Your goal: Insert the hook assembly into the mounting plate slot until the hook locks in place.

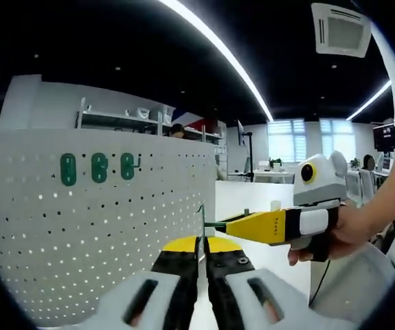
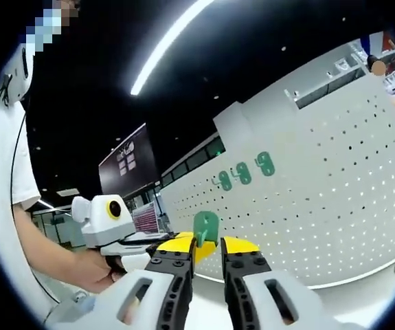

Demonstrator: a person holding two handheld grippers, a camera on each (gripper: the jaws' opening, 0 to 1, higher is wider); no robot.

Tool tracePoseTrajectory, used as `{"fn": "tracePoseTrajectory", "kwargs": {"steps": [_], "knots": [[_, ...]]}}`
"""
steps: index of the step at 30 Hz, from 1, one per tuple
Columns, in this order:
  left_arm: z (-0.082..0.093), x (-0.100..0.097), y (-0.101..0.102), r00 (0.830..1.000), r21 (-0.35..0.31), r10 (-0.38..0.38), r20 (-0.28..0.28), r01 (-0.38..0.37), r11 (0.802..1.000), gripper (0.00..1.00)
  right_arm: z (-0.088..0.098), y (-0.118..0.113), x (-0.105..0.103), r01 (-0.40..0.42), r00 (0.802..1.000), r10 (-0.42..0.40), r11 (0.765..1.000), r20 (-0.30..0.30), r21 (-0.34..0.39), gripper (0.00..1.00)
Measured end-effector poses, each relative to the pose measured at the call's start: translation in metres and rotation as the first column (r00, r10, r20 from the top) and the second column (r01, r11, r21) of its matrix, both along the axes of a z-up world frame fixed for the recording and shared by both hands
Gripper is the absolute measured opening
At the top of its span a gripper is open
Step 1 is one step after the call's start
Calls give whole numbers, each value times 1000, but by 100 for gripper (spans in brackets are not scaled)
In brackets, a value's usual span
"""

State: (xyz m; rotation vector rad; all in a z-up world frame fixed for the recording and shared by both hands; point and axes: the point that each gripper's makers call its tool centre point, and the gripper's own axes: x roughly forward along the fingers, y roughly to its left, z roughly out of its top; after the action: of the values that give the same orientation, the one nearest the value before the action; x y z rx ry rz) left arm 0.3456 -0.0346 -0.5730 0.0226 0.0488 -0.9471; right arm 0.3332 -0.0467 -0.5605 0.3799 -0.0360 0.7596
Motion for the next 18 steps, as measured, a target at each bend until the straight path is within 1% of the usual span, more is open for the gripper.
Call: {"fn": "tracePoseTrajectory", "kwargs": {"steps": [11, 16, 18], "knots": [[1, -3, -2, 1000, -6, 2, -4, -2, 1000, 2, 2, 5, 4, 10, 1000, -10, 1000, 0, 3, 8], [2, -2, -1, 1000, 5, 20, 6, -21, 1000, 2, 4, 8, 5, 14, 1000, -14, 1000, -6, 6, 3], [2, -2, 0, 1000, 5, 30, 9, -30, 1000, 2, 4, 9, 6, 25, 1000, -25, 1000, -2, -1, 3]]}}
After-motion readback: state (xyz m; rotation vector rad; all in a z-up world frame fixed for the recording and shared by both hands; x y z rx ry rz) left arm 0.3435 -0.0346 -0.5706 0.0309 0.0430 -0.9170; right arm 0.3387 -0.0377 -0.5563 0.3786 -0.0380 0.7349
